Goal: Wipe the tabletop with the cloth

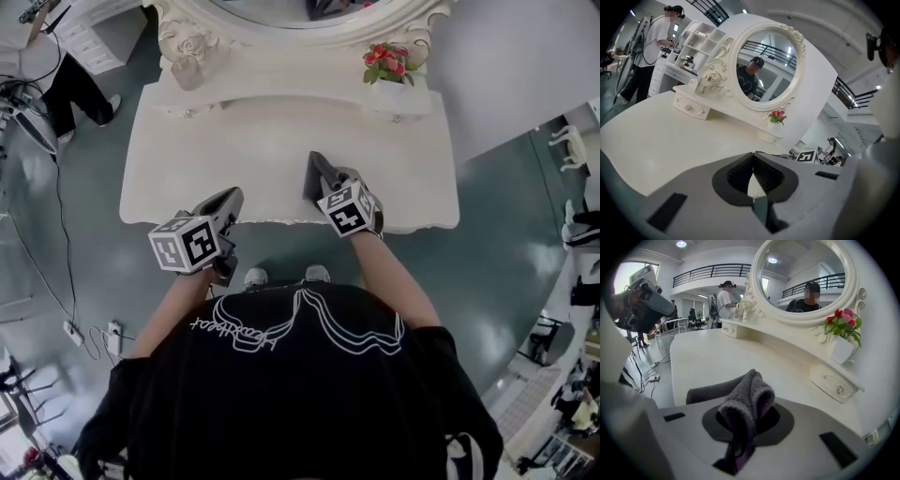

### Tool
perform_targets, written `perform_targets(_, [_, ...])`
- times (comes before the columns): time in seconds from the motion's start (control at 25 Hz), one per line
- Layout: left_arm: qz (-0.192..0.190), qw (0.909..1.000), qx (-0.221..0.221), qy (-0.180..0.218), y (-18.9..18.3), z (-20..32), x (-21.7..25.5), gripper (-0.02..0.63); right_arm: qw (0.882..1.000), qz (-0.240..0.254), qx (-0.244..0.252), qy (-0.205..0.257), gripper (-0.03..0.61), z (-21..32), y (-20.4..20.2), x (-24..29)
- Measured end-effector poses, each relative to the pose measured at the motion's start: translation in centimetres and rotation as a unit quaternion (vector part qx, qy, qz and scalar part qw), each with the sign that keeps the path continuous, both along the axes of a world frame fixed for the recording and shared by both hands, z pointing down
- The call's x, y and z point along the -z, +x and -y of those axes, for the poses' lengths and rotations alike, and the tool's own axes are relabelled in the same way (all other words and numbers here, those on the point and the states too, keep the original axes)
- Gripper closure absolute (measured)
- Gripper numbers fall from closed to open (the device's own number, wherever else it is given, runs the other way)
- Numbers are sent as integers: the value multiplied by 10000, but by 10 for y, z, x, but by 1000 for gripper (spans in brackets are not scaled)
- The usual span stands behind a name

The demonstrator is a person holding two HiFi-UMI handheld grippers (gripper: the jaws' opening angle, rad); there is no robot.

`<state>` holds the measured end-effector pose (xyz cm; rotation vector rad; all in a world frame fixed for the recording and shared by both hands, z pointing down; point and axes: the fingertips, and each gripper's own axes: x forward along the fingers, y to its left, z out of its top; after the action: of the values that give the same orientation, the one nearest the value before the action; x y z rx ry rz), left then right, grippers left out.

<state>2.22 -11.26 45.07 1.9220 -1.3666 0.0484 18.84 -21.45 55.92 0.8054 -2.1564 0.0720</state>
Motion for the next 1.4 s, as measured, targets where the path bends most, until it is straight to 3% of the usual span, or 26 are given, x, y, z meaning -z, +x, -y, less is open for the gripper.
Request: perform_targets(1.4, [-126,9993,-362,-42,164,25,-14,609,9976,-76,-672,165,528,36,201,2])
